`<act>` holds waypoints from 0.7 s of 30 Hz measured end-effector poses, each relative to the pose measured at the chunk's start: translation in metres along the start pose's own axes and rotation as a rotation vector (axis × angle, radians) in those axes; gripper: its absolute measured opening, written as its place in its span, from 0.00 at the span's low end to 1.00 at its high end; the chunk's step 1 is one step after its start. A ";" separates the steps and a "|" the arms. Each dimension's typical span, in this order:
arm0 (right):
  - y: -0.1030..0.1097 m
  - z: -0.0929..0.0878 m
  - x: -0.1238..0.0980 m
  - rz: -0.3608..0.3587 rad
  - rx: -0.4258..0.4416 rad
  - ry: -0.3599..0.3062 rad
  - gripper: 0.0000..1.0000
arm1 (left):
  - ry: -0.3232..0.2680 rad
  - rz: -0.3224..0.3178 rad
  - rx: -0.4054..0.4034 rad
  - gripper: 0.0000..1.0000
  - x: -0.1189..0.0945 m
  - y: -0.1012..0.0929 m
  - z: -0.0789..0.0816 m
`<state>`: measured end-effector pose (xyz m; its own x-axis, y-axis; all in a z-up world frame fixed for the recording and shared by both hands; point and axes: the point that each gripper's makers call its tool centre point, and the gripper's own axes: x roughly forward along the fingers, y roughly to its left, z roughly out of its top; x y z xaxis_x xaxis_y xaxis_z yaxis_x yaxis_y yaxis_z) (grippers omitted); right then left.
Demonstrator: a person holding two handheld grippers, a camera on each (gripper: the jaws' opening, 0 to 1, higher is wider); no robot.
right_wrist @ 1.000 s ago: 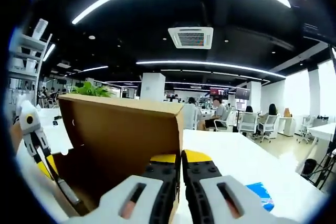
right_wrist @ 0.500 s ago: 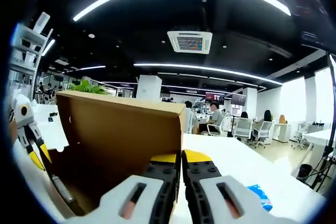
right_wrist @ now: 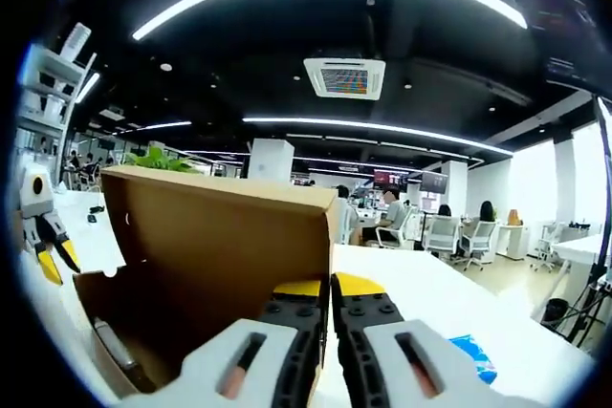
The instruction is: Operate the shoe box by opening the lid, removing the specified soft item, and placing it in the target area until the item is outside and the box remains undamaged.
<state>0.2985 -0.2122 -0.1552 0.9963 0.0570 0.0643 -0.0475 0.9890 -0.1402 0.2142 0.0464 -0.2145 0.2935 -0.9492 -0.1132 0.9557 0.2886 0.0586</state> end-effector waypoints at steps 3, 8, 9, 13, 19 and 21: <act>0.000 0.000 0.000 0.005 0.003 0.002 0.01 | -0.042 0.005 -0.047 0.20 -0.007 0.002 0.009; 0.002 -0.001 -0.002 0.004 -0.015 0.006 0.01 | -0.074 0.050 -0.013 0.37 -0.017 -0.002 0.010; 0.002 -0.001 -0.002 0.003 -0.016 0.007 0.01 | -0.115 0.048 -0.019 0.43 -0.020 -0.006 0.016; 0.004 0.000 -0.002 -0.003 -0.034 0.020 0.01 | -0.207 0.112 -0.037 0.52 -0.032 -0.007 0.033; 0.003 -0.002 -0.004 0.007 -0.028 0.024 0.01 | -0.285 0.196 -0.144 0.61 -0.041 0.006 0.057; 0.003 -0.002 -0.004 0.006 -0.027 0.025 0.01 | -0.254 0.193 -0.194 0.61 -0.041 0.005 0.054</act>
<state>0.2943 -0.2098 -0.1581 0.9975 0.0593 0.0388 -0.0521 0.9845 -0.1674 0.2054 0.0797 -0.1561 0.4766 -0.8690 0.1328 0.8772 0.4601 -0.1370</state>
